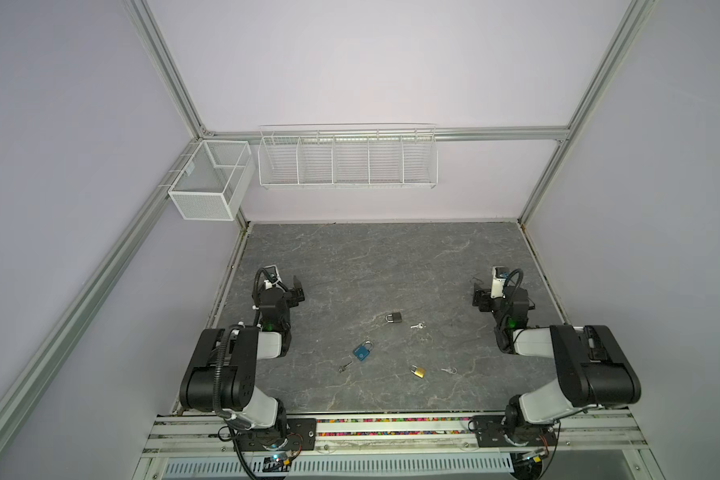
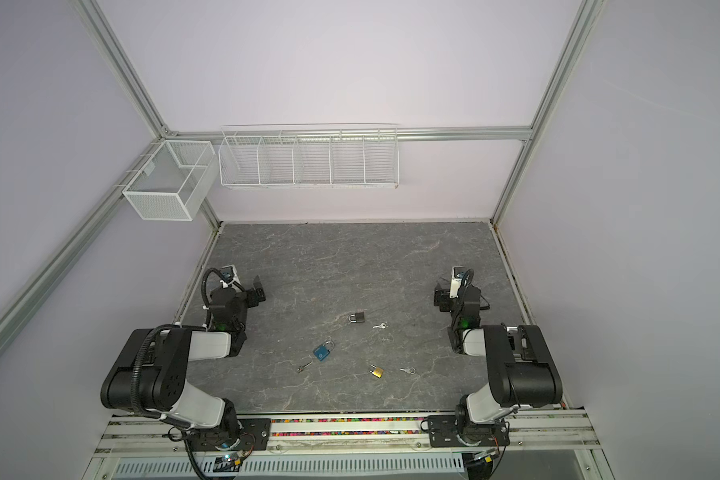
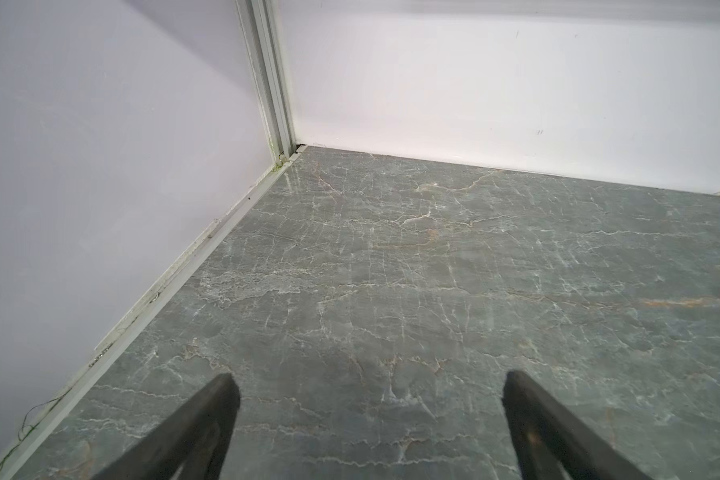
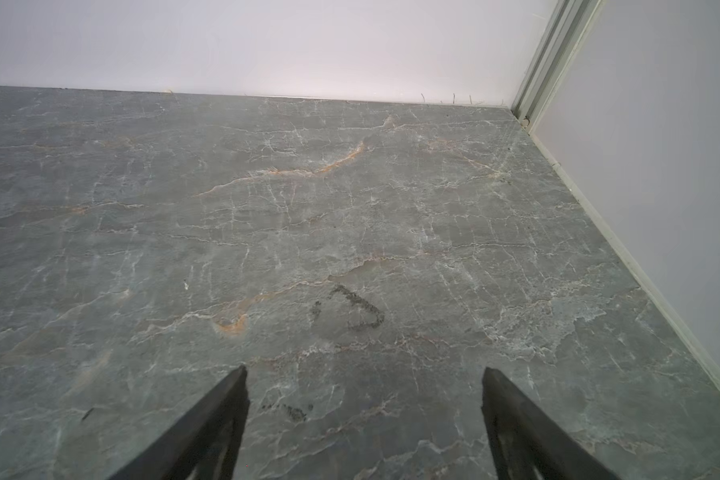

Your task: Unlock with the key

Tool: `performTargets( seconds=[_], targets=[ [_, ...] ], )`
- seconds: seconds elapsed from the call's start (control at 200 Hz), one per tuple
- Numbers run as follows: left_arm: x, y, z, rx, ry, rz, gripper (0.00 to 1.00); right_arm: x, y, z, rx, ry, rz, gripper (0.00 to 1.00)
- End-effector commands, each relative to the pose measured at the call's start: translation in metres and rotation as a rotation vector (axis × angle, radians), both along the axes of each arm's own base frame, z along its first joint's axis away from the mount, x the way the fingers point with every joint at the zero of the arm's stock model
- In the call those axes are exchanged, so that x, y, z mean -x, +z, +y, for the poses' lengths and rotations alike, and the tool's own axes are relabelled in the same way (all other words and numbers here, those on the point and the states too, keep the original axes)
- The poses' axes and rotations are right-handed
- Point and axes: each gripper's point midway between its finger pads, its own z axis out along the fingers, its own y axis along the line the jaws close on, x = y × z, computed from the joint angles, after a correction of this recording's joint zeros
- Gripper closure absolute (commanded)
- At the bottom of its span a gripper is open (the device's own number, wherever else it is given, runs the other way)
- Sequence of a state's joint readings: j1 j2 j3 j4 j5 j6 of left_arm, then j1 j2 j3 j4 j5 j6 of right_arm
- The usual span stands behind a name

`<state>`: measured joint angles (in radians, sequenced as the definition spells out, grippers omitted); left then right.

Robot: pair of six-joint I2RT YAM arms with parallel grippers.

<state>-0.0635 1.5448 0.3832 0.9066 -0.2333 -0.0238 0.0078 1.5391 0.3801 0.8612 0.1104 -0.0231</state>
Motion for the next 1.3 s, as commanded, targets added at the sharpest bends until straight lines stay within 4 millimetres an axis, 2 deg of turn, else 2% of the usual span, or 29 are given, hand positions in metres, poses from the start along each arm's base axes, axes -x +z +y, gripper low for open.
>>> performTargets(
  seconds=[0.0, 0.965, 1.165, 1.294],
  targets=[
    [-0.002, 0.002, 0.0, -0.012, -0.009, -0.002, 0.01, -0.003, 0.007, 0.0, 0.009, 0.009, -0.023, 0.11],
    [-0.001, 0.002, 0.001, -0.013, -0.006, -0.006, 0.01, -0.002, 0.008, 0.0, 0.009, 0.009, -0.027, 0.11],
    [0.012, 0.026, 0.002, -0.005, -0.002, -0.07, 0.01, 0.0, 0.026, -0.002, 0.005, -0.008, -0.011, 0.12],
    [0.023, 0.047, 0.005, 0.012, 0.013, -0.091, 0.01, 0.011, 0.037, -0.021, -0.049, -0.147, 0.055, 0.11]
  ],
)
